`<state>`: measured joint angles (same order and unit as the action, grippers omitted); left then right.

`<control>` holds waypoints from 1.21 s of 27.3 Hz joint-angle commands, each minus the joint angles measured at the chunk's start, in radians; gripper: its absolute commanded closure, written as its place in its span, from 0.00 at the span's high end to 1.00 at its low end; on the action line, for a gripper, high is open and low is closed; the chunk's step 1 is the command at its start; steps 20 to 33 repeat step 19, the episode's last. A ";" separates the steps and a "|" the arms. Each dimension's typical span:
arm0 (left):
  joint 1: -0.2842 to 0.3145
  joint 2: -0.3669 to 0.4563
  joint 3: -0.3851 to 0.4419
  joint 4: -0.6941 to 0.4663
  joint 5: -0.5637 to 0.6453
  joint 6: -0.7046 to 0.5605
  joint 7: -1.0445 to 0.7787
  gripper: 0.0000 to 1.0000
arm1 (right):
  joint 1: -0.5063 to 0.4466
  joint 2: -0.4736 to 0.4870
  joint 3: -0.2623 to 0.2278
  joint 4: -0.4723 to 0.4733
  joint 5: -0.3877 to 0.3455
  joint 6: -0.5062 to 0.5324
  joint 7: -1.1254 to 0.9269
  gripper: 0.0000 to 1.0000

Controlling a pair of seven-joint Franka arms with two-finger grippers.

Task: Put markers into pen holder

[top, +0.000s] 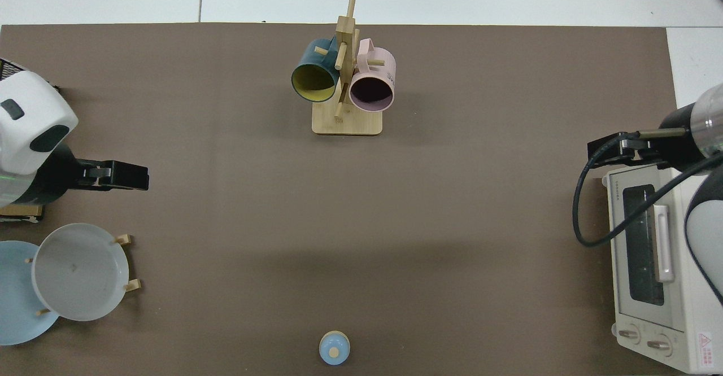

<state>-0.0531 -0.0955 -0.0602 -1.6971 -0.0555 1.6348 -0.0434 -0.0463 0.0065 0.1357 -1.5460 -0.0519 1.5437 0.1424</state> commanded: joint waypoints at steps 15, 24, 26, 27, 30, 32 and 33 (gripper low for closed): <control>-0.108 0.082 0.085 -0.022 0.063 0.094 0.034 1.00 | -0.006 -0.016 0.002 -0.016 0.018 0.016 0.016 1.00; -0.106 0.074 0.085 -0.024 0.059 0.086 0.036 1.00 | -0.006 -0.016 0.002 -0.016 0.018 0.016 0.016 1.00; -0.106 0.074 0.085 -0.024 0.059 0.086 0.036 1.00 | -0.006 -0.016 0.002 -0.016 0.018 0.016 0.016 1.00; -0.106 0.074 0.085 -0.024 0.059 0.086 0.036 1.00 | -0.006 -0.016 0.002 -0.016 0.018 0.016 0.016 1.00; -0.106 0.074 0.085 -0.024 0.059 0.086 0.036 1.00 | -0.006 -0.016 0.002 -0.016 0.018 0.016 0.016 1.00; -0.106 0.074 0.085 -0.024 0.059 0.086 0.036 1.00 | -0.006 -0.016 0.002 -0.016 0.018 0.016 0.016 1.00; -0.106 0.074 0.085 -0.024 0.059 0.086 0.036 1.00 | -0.006 -0.016 0.002 -0.016 0.018 0.016 0.016 1.00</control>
